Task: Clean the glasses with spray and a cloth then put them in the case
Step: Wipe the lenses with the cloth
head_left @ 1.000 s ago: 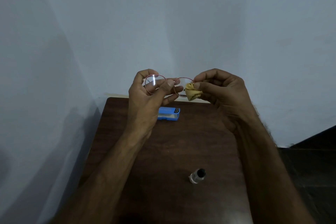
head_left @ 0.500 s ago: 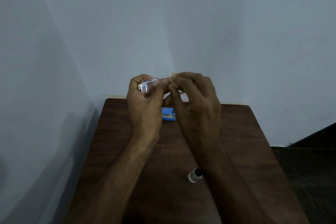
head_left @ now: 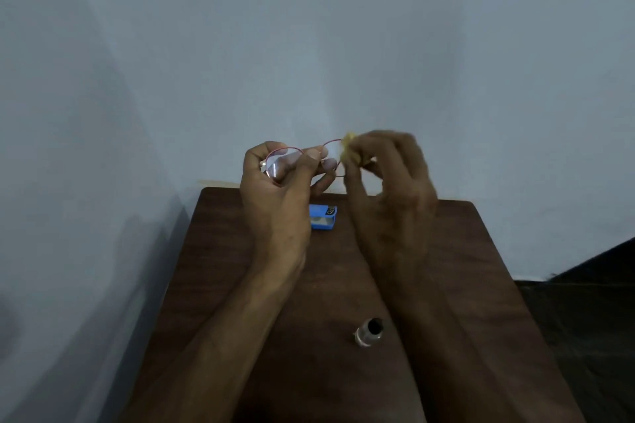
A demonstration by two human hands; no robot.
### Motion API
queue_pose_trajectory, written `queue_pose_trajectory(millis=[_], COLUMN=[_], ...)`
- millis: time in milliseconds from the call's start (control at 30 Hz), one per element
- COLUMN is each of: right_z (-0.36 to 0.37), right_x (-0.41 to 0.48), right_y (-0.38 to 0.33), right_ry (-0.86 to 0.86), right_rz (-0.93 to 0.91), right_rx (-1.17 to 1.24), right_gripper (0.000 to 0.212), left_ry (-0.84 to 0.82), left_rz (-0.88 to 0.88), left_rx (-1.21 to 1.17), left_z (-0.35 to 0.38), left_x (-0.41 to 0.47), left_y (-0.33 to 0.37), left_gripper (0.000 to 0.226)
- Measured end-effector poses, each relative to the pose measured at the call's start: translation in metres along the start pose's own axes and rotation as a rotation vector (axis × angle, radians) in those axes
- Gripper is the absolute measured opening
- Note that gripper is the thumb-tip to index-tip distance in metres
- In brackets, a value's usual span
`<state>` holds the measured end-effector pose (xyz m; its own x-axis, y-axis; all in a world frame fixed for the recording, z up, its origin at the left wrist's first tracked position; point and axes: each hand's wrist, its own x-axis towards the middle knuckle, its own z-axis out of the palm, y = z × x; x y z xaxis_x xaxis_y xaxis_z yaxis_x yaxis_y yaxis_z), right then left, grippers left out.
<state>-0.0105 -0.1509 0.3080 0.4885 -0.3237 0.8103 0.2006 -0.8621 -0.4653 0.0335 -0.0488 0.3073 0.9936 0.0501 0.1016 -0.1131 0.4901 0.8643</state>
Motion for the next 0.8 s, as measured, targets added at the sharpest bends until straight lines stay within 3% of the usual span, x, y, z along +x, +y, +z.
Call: queue_pose_trajectory(millis=[200, 333, 500, 633, 800], right_z=[-0.003, -0.009, -0.008, -0.014, -0.01], right_x=[-0.013, 0.006, -0.011, 0.009, -0.006], right_y=[-0.011, 0.011, -0.001, 0.016, 0.003], right_ry=[-0.104, 0.032, -0.075, 0.07, -0.029], right_rz=[-0.096, -0.003, -0.115, 0.002, -0.115], right_rx=[-0.014, -0.003, -0.026, -0.013, -0.056], right_gripper=[0.007, 0.006, 0.011, 0.011, 0.019], left_ry=[0.031, -0.025, -0.008, -0.049, -0.035], left_rz=[0.028, 0.032, 0.044, 0.038, 0.065], left_rx=[0.082, 0.039, 0.098, 0.044, 0.106], left_z=[0.003, 0.007, 0.01, 0.014, 0.016], left_x=[0.001, -0.001, 0.001, -0.004, -0.001], left_y=[0.0, 0.002, 0.003, 0.002, 0.004], left_gripper=[0.027, 0.026, 0.03, 0.028, 0.03])
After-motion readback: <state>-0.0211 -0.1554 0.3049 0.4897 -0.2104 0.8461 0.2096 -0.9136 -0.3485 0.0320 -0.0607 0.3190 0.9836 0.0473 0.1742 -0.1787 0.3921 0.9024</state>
